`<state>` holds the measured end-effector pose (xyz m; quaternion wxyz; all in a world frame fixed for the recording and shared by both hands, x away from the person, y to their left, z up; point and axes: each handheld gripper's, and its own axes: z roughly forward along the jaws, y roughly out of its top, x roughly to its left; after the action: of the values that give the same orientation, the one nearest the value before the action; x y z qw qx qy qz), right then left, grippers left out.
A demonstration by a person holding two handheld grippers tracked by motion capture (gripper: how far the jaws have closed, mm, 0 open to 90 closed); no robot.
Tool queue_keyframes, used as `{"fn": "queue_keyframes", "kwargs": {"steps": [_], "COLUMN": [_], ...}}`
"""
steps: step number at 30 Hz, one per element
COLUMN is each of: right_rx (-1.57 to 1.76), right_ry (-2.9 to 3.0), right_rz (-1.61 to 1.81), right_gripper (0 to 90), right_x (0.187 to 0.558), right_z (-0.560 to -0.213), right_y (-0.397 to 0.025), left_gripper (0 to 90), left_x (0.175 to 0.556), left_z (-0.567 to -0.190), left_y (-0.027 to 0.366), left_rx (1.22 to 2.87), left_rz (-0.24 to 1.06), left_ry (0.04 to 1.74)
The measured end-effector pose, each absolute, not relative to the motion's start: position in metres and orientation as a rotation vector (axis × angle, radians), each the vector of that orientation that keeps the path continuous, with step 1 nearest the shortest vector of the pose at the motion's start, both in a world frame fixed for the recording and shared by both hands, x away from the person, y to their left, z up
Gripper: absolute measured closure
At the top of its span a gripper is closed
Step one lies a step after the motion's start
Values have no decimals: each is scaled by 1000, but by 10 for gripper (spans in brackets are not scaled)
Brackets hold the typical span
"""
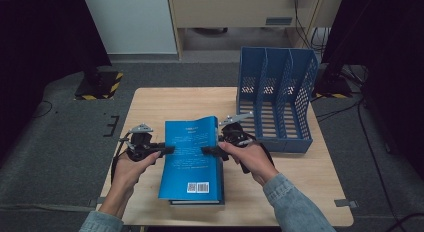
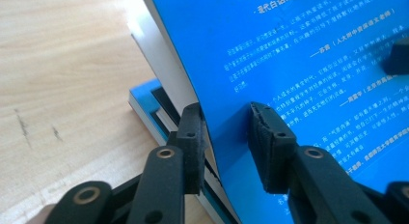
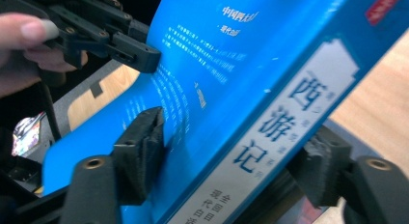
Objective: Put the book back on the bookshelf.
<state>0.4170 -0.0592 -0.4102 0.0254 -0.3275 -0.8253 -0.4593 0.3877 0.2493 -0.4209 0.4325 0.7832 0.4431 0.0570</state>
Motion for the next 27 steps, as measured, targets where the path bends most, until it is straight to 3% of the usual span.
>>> {"fn": "queue_keyframes", "kwargs": {"steps": [7, 27], "right_rx": [-990, -992], "right_ry": [-2618, -2592], "right_rz": [-1422, -1390], "right_gripper": [397, 443], "right_x": [432, 439], "right_z": [-384, -376], "right_y": [-57, -62], "left_gripper": [711, 726], "left_x": [391, 402], "left_z": [-394, -382], "left_y": [250, 243], "left_rx": [1974, 2034], "left_rz": [216, 149], "left_ry": [1071, 1021]}}
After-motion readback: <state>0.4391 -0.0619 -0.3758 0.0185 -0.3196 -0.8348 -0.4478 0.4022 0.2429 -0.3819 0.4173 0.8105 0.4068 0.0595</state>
